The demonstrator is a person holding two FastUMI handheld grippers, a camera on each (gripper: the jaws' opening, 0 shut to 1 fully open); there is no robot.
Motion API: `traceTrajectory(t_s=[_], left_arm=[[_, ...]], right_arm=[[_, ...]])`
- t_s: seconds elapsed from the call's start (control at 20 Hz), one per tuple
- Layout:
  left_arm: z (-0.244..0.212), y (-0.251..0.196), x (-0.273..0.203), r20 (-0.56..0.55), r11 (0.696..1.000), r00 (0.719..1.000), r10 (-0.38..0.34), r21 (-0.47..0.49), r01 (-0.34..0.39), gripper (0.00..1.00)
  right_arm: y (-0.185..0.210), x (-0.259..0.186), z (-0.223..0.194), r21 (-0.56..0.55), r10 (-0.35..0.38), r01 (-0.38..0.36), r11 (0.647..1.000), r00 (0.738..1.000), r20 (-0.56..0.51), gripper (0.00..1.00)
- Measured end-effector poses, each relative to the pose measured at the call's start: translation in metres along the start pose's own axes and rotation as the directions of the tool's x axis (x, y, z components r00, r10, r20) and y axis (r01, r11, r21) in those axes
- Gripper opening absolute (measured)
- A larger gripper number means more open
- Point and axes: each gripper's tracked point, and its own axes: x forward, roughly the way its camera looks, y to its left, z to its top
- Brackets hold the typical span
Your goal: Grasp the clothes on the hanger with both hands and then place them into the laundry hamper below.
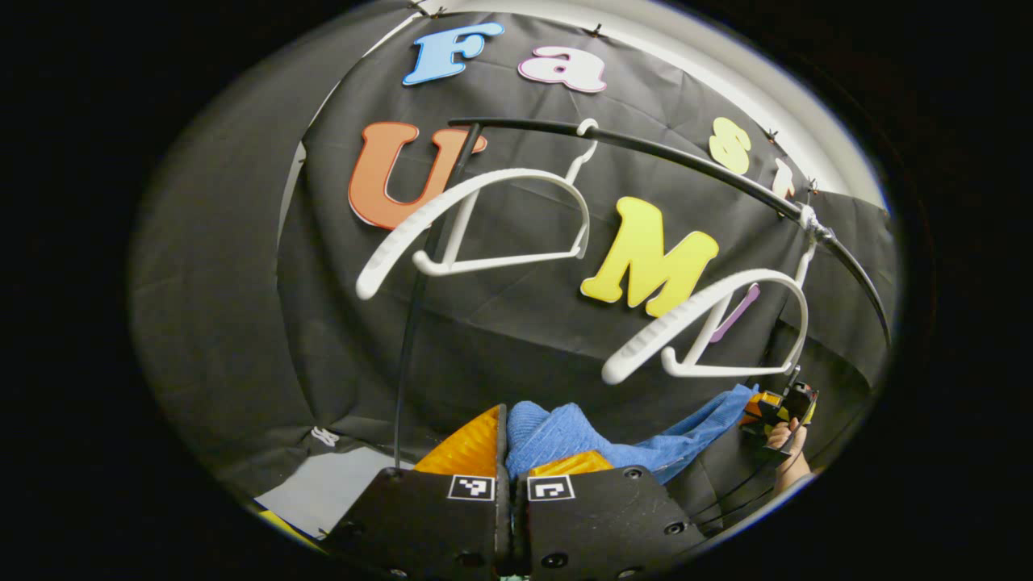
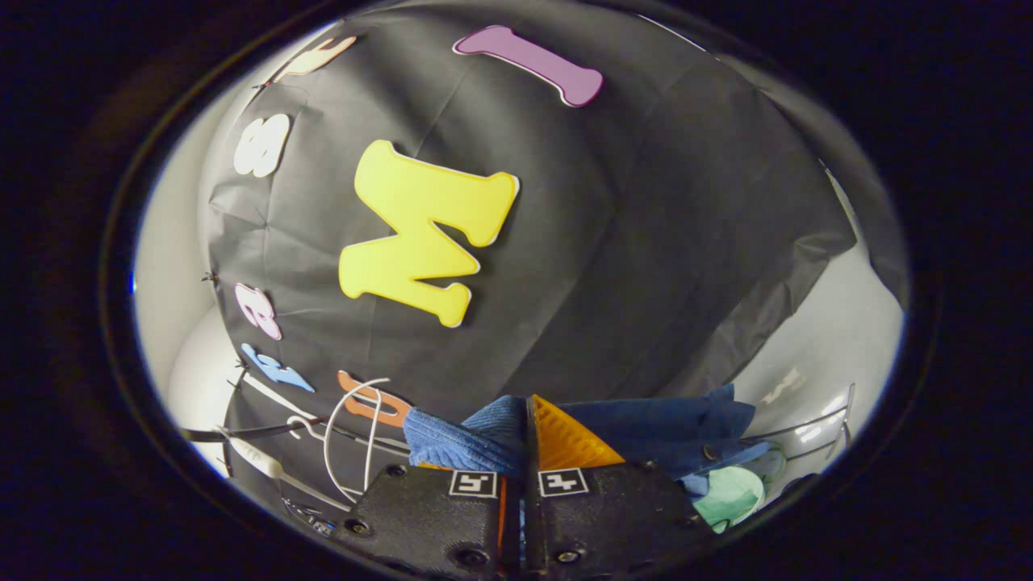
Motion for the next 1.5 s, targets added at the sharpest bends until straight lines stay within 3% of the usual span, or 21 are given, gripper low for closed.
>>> traceTrajectory(t_s=[0.45, 0.9, 1.2, 1.5], left_arm=[[-0.052, -0.027, -0.025, -0.055, 0.999, 0.998, -0.032, -0.043, 0.029, 0.01], [-0.095, -0.050, -0.045, -0.114, 0.999, 0.993, -0.037, -0.015, 0.036, 0.01], [-0.111, -0.079, -0.060, -0.132, 0.997, 0.988, -0.076, 0.009, 0.078, 0.01], [-0.116, -0.105, -0.072, -0.142, 0.990, 0.983, -0.121, 0.052, 0.129, 0.01]], right_arm=[[-0.027, -0.030, -0.065, 0.031, -0.035, 0.037, 0.999, 0.996, -0.081, 0.06], [-0.039, -0.045, -0.146, 0.048, -0.054, 0.064, 0.997, 0.980, -0.193, 0.06], [-0.027, -0.057, -0.201, 0.055, -0.033, 0.049, 0.997, 0.964, -0.265, 0.06], [0.013, -0.058, -0.253, 0.048, 0.018, -0.002, 0.999, 0.937, -0.348, 0.06]])
